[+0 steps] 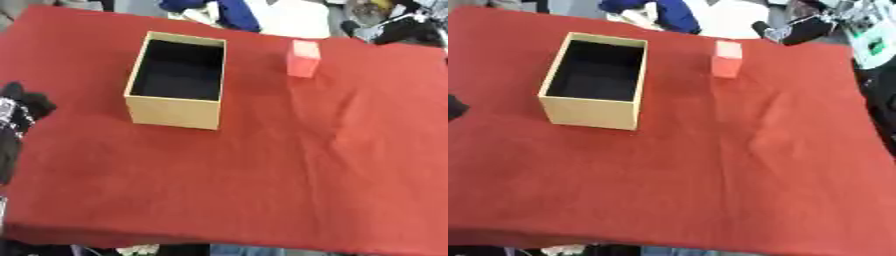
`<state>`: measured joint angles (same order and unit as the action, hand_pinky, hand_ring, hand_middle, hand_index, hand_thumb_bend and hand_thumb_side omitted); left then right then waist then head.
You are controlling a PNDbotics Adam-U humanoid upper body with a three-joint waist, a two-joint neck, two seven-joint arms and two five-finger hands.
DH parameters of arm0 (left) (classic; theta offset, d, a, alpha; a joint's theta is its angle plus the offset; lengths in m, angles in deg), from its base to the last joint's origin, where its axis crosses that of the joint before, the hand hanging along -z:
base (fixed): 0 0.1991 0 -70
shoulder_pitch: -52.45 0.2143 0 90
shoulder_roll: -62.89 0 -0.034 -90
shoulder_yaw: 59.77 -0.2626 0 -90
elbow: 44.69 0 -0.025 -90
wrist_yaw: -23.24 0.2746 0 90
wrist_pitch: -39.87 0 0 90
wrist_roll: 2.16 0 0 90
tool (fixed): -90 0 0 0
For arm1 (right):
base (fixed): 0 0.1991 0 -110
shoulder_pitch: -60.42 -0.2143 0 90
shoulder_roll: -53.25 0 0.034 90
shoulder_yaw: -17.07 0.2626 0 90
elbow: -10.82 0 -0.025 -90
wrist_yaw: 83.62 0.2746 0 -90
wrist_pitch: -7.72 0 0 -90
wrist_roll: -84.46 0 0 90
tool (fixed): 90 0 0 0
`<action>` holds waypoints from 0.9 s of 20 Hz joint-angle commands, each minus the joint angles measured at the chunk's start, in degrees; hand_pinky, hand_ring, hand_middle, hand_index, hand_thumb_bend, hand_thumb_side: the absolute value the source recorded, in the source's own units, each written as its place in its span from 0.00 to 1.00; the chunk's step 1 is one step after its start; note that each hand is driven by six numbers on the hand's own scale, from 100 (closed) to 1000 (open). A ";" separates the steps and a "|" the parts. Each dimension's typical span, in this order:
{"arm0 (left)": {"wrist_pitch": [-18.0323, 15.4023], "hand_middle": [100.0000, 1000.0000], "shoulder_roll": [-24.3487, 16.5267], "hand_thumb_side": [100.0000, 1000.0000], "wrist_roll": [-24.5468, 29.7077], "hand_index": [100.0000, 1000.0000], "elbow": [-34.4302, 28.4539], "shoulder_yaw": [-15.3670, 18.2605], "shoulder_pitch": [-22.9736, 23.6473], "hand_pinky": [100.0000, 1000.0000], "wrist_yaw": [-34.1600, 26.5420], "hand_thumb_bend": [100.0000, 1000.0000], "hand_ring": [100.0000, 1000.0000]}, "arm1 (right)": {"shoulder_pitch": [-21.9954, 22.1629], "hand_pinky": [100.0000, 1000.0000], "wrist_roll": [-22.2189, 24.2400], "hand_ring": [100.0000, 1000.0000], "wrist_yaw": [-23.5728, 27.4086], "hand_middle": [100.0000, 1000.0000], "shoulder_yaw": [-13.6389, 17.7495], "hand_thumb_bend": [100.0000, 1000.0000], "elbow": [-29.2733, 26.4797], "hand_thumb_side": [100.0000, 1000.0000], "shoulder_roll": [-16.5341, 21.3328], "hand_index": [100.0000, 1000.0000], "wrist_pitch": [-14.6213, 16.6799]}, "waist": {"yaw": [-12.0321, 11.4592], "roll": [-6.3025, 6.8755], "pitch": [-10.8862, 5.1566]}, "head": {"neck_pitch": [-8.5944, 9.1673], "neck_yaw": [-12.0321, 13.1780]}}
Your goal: Pick up objects on the table and place them in the box.
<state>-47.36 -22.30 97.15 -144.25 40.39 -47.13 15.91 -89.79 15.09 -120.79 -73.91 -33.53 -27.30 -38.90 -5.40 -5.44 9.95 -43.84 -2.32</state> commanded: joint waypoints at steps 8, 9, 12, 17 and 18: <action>-0.02 0.52 -1.39 0.74 0.75 0.60 -1.17 -0.55 -1.92 0.84 -0.55 0.18 0.68 | -2.34 0.85 -6.95 0.97 -5.66 0.85 4.64 0.00 9.26 0.34 -0.06 0.90 -3.55 | -2.89 -0.10 -0.12 | -0.26 -4.37; -0.01 0.52 -1.36 0.74 0.80 0.60 -1.18 -0.59 -1.99 0.84 -0.55 0.18 0.68 | -2.43 0.86 -7.77 0.97 -5.94 0.85 4.92 0.00 10.06 0.34 -0.14 0.90 -4.01 | -3.09 -0.10 -0.05 | -0.21 -4.74; -0.02 0.52 -1.30 0.74 0.89 0.60 -1.22 -0.66 -2.18 0.84 -0.50 0.18 0.68 | -2.78 0.86 -10.29 0.97 -6.70 0.85 5.53 0.00 12.43 0.34 -0.36 0.90 -5.18 | -3.68 -0.08 0.18 | -0.02 -5.71; -0.11 0.52 -1.18 0.74 1.08 0.60 -1.32 -0.83 -2.60 0.84 -0.55 0.18 0.68 | -2.77 0.87 -14.00 0.99 -8.16 0.87 5.79 0.07 15.36 0.43 -0.06 0.93 -6.06 | -4.96 -0.10 0.71 | 0.41 -6.83; -0.14 0.52 -1.16 0.74 1.10 0.60 -1.34 -0.84 -2.66 0.84 -0.53 0.18 0.68 | -2.73 0.87 -14.48 0.99 -8.69 0.87 5.74 0.12 15.78 0.43 0.11 0.94 -6.14 | -5.19 -0.10 0.82 | 0.52 -7.03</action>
<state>-47.34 -22.31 98.08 -144.28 39.62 -49.12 15.61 -91.13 1.56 -128.84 -68.61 -17.86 -28.77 -44.87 -10.69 -5.82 11.63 -43.77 -8.93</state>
